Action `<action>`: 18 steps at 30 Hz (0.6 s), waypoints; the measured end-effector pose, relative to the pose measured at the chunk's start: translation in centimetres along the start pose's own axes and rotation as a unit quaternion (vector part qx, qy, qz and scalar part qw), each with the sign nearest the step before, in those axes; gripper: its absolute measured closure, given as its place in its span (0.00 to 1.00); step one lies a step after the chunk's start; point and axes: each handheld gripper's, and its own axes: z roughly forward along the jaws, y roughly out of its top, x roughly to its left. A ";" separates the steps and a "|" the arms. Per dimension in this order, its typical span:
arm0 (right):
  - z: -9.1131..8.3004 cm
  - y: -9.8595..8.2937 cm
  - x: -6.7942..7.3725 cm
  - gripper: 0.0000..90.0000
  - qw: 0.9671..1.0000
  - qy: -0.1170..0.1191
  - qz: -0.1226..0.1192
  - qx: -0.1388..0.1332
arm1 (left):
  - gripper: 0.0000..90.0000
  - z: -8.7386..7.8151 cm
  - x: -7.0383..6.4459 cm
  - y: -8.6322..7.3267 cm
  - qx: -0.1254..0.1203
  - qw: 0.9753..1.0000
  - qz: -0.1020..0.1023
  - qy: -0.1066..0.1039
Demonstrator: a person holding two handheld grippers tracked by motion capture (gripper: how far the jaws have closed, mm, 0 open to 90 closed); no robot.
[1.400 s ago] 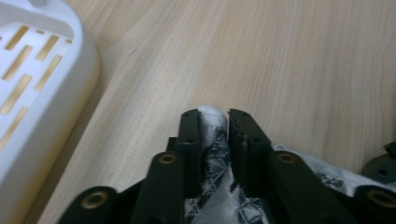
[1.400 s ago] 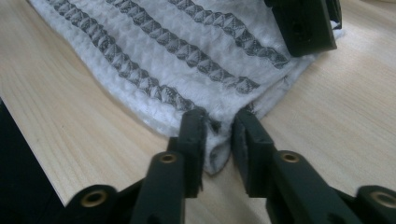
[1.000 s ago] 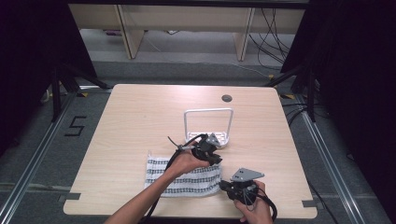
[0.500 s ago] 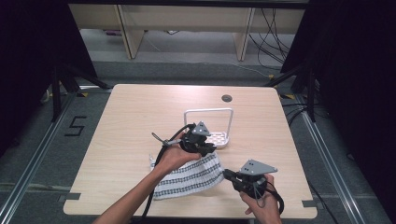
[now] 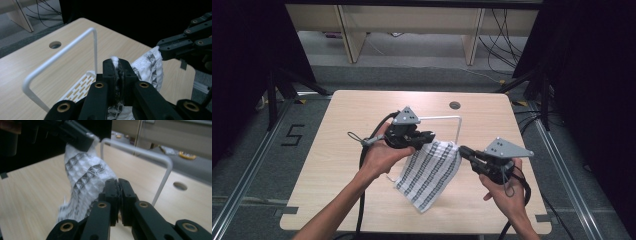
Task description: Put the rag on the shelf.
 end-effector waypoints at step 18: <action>0.9 6.7 -1.9 0.97 0.999 -0.003 -0.002 -0.048 | 0.94 -2.3 1.9 3.3 -0.059 0.997 -0.044 0.007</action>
